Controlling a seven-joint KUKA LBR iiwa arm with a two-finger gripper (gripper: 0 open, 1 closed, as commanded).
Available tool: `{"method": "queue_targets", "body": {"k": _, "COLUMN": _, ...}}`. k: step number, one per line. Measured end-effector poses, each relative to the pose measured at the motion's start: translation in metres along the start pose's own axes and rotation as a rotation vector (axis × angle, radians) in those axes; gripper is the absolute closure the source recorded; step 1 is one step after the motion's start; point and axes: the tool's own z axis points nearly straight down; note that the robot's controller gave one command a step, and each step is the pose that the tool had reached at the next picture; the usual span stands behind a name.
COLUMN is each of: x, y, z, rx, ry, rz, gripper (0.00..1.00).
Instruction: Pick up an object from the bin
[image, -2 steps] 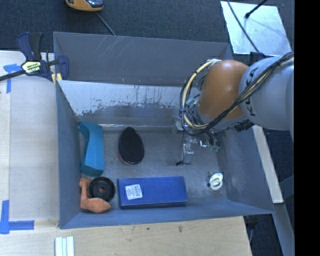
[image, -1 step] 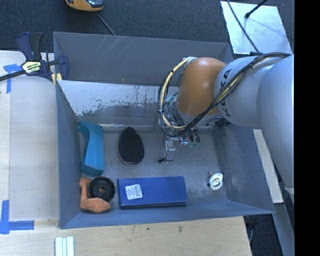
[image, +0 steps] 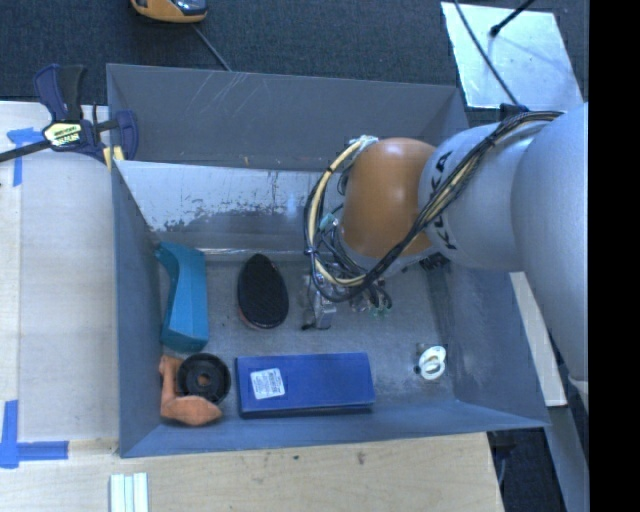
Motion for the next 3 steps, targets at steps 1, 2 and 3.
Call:
{"method": "queue_targets", "body": {"k": 1, "x": 0.0, "y": 0.0, "z": 0.001, "rx": 0.0, "ry": 0.001, "rz": -0.001, "gripper": 0.0}}
{"method": "queue_targets", "body": {"k": 2, "x": 0.0, "y": 0.0, "z": 0.001, "rx": 0.0, "ry": 0.001, "rz": -0.001, "gripper": 0.0}}
{"method": "queue_targets", "body": {"k": 3, "x": -0.035, "y": 0.03, "z": 0.0, "rx": 0.0, "ry": 0.0, "rz": -0.042, "gripper": 0.0}}
